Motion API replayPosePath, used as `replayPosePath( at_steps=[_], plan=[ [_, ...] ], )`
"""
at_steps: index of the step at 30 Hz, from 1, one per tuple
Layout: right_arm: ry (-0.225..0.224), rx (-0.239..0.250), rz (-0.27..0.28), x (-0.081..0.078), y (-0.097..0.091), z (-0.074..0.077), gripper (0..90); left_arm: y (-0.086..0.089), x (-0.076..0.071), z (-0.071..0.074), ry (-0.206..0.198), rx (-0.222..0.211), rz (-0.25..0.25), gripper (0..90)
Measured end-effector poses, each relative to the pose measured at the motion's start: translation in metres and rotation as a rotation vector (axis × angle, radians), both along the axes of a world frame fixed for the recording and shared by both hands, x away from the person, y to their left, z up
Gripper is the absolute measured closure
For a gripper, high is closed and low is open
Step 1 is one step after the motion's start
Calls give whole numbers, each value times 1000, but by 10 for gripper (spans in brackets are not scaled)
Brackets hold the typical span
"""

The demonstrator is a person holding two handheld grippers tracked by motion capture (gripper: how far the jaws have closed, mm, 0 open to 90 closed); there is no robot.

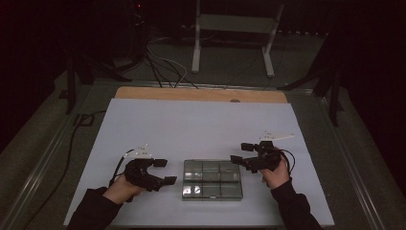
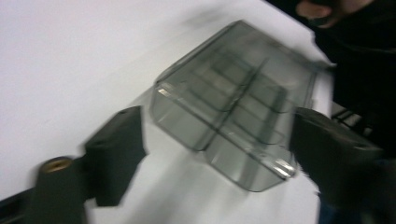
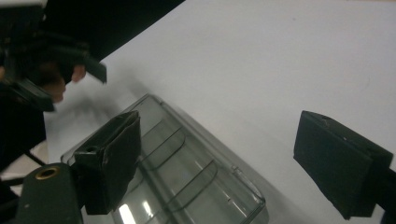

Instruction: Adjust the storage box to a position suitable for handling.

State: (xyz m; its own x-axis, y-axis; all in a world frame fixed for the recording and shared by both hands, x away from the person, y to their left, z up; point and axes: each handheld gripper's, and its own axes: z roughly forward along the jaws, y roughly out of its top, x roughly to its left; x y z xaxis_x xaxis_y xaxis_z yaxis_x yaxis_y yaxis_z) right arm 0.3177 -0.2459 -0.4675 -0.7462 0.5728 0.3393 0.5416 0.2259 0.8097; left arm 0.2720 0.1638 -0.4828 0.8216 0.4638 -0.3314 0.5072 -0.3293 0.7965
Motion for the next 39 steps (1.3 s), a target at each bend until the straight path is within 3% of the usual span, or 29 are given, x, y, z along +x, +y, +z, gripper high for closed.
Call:
replayPosePath(
  at_steps=[3,6,13,18,21,23,26,31,36,39],
  plan=[
    [-34,19,40,-7,-2,3,148,0,-2,3,-19,-27,-16,119],
    [-64,20,68,-15,-4,5,135,-2,-6,5,-50,-11,-41,40],
    [-125,22,106,-30,-12,0,34,-6,-12,3,-110,-5,-69,27],
    [-161,10,109,-38,-21,-4,30,-2,-13,1,-114,-8,-55,27],
    [-172,48,124,-41,-28,-5,63,0,-14,-1,-130,4,-57,23],
    [-225,43,123,-45,-31,-6,63,0,-16,-2,-132,7,-76,23],
    [-248,19,137,-51,-35,-6,63,-1,-20,-5,-143,17,-94,23],
    [-198,0,187,-59,-39,-11,99,-1,-21,-12,-142,13,-113,25],
    [-214,-11,216,-67,-45,-16,123,0,-20,-16,-140,49,-108,47],
    [-197,-19,225,-71,-48,-19,134,0,-21,-20,-123,54,-112,47]
  ],
)
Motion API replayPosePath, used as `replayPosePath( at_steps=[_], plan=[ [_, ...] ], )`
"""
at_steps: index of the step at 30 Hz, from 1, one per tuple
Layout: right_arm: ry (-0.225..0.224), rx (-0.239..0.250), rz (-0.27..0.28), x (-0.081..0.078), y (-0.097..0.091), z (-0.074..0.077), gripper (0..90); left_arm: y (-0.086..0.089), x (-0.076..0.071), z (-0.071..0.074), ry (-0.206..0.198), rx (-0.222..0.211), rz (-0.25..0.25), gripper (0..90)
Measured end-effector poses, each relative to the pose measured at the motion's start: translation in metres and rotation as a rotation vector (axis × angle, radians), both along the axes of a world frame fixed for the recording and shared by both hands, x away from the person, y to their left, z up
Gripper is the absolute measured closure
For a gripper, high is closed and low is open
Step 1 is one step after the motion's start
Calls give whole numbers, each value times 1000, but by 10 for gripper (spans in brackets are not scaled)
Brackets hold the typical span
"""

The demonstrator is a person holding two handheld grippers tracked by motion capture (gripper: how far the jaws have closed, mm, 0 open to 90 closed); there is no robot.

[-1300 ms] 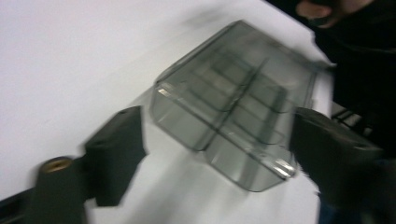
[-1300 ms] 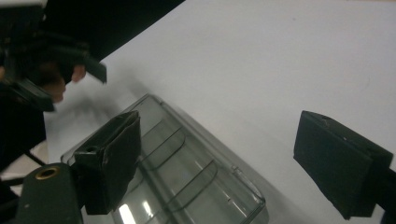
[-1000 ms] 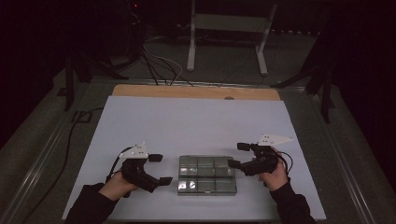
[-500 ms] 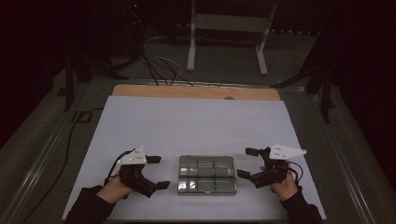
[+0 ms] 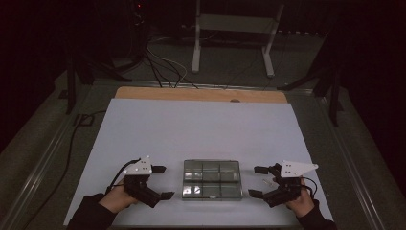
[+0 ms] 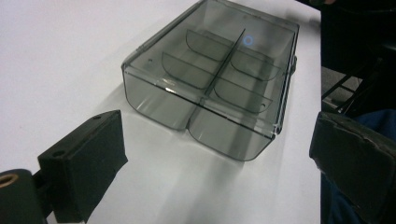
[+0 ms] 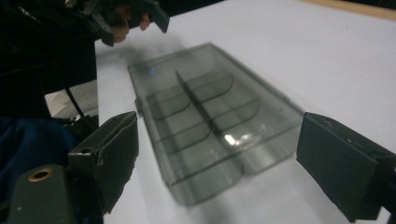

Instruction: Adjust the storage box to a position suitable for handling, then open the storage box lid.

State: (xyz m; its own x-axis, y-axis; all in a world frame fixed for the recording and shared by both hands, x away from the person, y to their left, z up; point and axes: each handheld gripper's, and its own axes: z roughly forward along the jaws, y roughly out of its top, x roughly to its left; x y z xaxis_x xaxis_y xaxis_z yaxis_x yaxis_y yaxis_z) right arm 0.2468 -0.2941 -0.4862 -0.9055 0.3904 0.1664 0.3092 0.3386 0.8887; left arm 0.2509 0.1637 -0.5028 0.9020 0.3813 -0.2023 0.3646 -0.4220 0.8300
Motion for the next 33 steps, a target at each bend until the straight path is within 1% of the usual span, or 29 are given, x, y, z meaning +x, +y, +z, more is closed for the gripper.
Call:
replayPosePath(
  at_steps=[1,2,3,4,5,7,8,9,11,12,13,14,15,16,17,19,20,22,24,25,26,27,31,33],
  plan=[
    [4,-6,2,-1,-1,-2,135,0,-1,-1,0,5,-4,48],
    [20,-7,9,-2,-3,-3,142,-1,-1,-2,-9,14,-3,54],
    [27,-5,9,-2,-5,-6,157,-1,-2,-4,-8,17,-16,56],
    [33,-7,3,-3,-7,-8,156,-1,-2,-5,-5,12,-20,56],
    [31,-11,0,-4,-8,-10,157,0,-3,-6,-6,3,-13,56],
    [24,-31,-14,-5,-9,-13,171,1,-3,-8,14,-11,-1,57],
    [30,-29,-8,-5,-10,-15,208,1,-4,-8,14,-9,-2,62],
    [34,-23,-2,-5,-11,-16,220,1,-5,-8,11,-4,-5,64],
    [29,-30,-13,-5,-12,-18,300,1,-7,-9,8,4,-24,79],
    [34,-31,-16,-6,-13,-19,314,1,-8,-9,3,9,-25,80],
    [40,-34,-18,-5,-13,-20,350,2,-9,-10,-2,9,-26,99],
    [39,-42,-17,-6,-13,-21,374,3,-10,-10,-4,5,-25,147],
    [34,-55,-16,-5,-13,-23,398,4,-11,-10,-4,0,-26,168],
    [33,-74,-1,-5,-14,-24,481,4,-11,-11,-5,-3,-25,170],
    [30,-82,7,-5,-14,-24,500,5,-11,-11,-2,-6,-27,178],
    [29,-98,12,-5,-14,-25,524,6,-12,-11,-8,-6,-31,230],
    [34,-102,16,-5,-14,-25,547,6,-12,-12,-8,-4,-31,238],
    [38,-108,19,-5,-14,-26,566,5,-13,-12,-7,1,-37,267],
    [46,-116,28,-6,-13,-28,576,4,-13,-13,-14,9,-36,290],
    [51,-124,29,-6,-12,-29,592,4,-13,-13,-19,12,-40,325],
    [56,-134,33,-6,-12,-30,613,5,-12,-14,-29,14,-45,380],
    [63,-137,39,-5,-12,-31,619,6,-12,-15,-31,15,-42,414],
    [83,-156,53,-5,-10,-33,655,7,-9,-17,10,2,-40,483],
    [95,-158,59,-5,-9,-34,657,6,-9,-17,13,2,-46,512]
  ],
)
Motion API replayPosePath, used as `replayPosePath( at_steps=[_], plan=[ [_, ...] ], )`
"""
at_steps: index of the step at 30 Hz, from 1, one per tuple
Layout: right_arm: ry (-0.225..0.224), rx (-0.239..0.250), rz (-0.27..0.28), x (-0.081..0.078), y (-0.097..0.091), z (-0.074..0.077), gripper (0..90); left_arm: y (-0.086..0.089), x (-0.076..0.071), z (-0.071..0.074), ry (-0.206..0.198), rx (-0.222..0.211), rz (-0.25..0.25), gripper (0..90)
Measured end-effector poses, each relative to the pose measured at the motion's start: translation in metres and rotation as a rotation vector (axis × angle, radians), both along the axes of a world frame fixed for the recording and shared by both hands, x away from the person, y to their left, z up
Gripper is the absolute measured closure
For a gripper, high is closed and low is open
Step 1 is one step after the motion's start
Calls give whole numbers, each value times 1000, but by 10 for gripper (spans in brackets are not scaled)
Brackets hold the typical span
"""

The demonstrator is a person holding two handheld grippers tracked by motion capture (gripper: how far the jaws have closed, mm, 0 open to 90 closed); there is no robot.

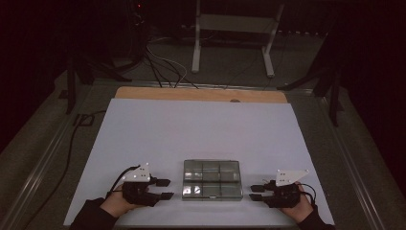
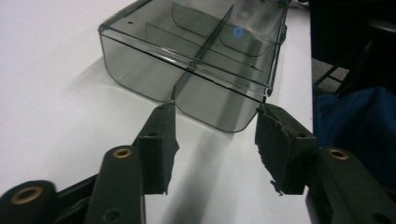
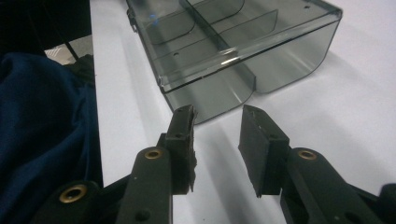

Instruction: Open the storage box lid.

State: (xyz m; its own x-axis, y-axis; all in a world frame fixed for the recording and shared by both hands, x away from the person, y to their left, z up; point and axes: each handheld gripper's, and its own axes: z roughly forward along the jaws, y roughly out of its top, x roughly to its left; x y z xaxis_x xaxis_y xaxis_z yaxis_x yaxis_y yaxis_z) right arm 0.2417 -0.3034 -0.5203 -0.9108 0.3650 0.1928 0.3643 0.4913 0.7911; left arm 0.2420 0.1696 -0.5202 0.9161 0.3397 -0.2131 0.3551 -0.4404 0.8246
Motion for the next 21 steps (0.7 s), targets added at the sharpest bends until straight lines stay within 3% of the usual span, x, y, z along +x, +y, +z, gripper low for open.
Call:
replayPosePath(
  at_steps=[5,8,14,21],
  plan=[
    [12,-8,12,0,2,-2,692,-6,-2,-5,-27,17,-33,591],
    [14,-11,26,0,4,-3,729,-11,-3,-8,5,42,-46,634],
    [27,-14,60,-1,7,-5,816,-19,-2,-14,25,125,-40,750],
    [54,-14,78,-1,10,-5,894,-21,-2,-13,24,130,-53,899]
  ],
)
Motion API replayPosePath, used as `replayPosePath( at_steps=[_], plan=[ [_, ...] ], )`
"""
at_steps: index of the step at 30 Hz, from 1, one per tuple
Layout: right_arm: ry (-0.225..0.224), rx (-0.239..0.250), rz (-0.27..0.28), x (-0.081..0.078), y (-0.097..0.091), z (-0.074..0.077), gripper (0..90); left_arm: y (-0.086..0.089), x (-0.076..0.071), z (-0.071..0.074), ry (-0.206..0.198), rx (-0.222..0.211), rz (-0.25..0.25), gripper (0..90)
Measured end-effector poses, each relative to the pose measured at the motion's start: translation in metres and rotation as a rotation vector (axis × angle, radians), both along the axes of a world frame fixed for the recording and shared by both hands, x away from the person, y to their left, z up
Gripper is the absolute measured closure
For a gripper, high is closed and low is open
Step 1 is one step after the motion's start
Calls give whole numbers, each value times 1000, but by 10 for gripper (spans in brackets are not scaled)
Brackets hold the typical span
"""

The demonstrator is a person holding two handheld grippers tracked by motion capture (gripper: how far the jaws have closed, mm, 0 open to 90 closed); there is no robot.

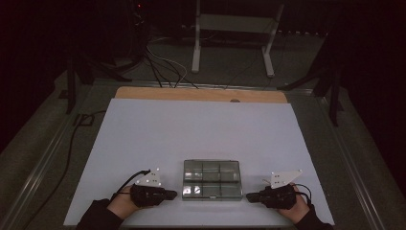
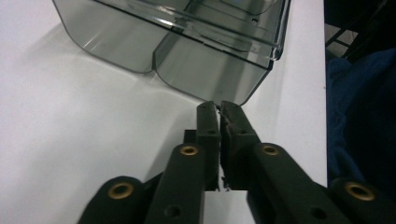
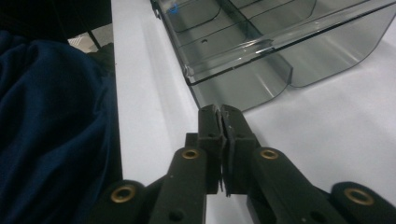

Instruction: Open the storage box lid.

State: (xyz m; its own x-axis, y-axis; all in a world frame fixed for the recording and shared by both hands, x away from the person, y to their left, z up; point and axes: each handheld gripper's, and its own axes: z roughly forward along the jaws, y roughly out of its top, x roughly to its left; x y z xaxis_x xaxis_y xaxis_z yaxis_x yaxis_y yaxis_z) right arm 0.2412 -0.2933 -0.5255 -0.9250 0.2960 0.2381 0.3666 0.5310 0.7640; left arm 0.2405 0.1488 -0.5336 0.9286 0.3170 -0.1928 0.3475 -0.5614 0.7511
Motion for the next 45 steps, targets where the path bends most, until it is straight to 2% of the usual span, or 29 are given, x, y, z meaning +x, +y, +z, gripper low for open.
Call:
replayPosePath(
  at_steps=[2,6,7,9,15,32,45],
  plan=[
    [7,-1,4,0,1,0,900,-2,0,1,17,2,-14,900],
    [19,-8,2,1,3,0,900,-6,-3,2,2,20,-27,900],
    [21,-6,0,1,4,0,900,-6,-3,3,9,23,-22,900],
    [22,-4,-3,1,4,0,900,-7,-4,4,-7,15,-21,900],
    [30,12,-5,1,5,3,900,-8,-3,6,5,6,-15,900],
    [41,21,3,0,9,6,900,-9,-5,9,-1,-14,-17,900],
    [46,32,-1,0,11,7,900,-10,-6,11,-21,-28,-34,900]
  ],
)
